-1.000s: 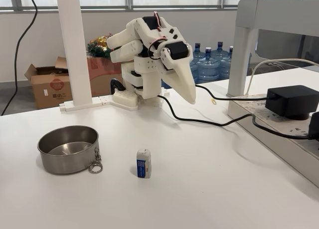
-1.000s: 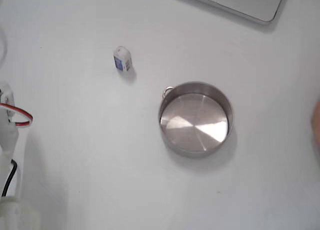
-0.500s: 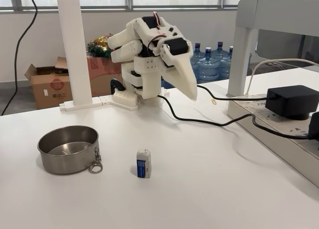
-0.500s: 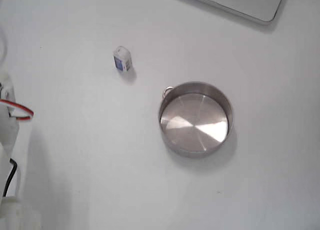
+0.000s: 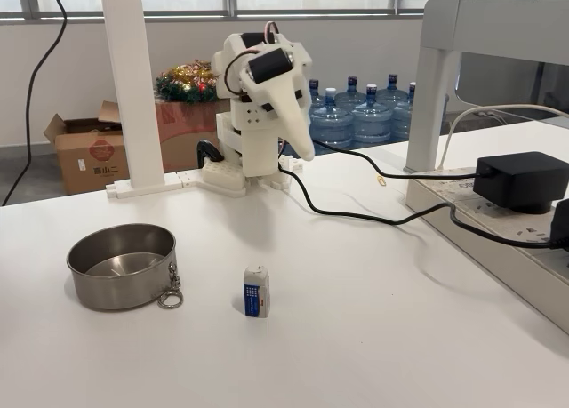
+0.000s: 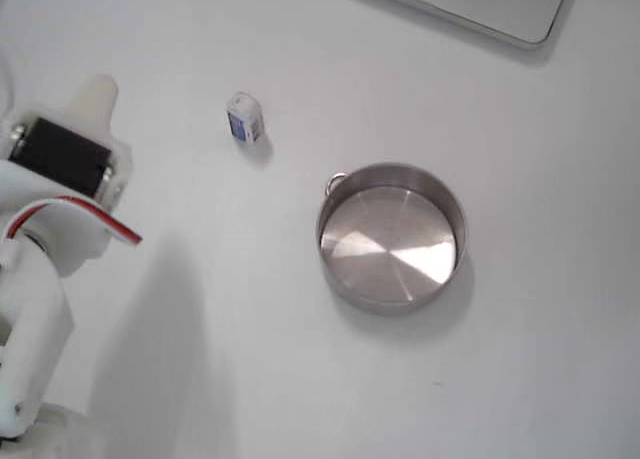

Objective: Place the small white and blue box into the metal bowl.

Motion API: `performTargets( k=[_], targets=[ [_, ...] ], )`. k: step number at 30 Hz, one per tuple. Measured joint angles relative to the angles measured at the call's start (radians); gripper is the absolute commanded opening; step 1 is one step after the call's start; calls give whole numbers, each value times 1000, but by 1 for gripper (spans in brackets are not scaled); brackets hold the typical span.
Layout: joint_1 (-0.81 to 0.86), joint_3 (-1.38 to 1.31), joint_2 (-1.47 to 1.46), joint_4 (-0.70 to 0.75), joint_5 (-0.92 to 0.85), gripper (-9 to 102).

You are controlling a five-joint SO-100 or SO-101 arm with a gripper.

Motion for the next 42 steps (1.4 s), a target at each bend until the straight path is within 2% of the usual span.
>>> performTargets(
  k=[3,6,10,13,19,22,36,42],
  targets=[
    [6,0,0,-2,238,-5],
    [6,0,-2,-5,371,-5],
    [38,2,-29,-3,732,-5],
    [89,3,-66,-3,873,-5],
    [106,3,-101,-11,927,-5],
    [107,3,-141,-71,927,-4],
    [161,-2,-658,-626,927,-4],
    [176,-6,-950,-911,927,-4]
  ],
)
